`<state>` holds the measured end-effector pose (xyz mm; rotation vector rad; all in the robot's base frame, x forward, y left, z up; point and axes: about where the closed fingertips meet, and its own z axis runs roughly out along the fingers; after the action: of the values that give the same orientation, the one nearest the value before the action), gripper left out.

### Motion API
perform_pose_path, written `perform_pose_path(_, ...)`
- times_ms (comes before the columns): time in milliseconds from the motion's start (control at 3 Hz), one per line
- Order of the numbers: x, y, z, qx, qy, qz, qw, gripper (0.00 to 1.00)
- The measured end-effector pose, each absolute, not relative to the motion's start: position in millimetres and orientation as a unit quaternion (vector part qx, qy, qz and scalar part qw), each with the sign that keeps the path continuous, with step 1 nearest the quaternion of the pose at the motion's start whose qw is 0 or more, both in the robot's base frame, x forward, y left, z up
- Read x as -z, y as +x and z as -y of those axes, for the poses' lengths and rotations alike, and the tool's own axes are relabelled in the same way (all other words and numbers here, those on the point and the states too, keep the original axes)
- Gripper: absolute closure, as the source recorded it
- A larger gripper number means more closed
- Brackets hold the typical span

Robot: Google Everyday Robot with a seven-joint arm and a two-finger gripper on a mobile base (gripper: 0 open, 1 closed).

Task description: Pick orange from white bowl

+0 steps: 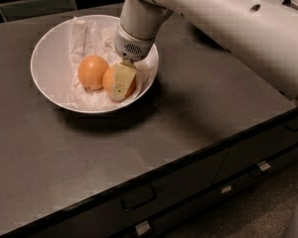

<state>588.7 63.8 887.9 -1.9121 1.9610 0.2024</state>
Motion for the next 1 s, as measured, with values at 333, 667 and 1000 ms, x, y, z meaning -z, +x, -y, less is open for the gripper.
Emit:
perform_pose_path(333,-880,587,-67,-0.071,-0.681,-0.703,0.191,0.18)
perform_pose_path(667,-871,586,-68,-0.068,-0.680,-0.707,0.183,0.18)
perform_pose_path(1000,-862,586,-69,-0.066,-0.679,-0.710,0.175,0.19)
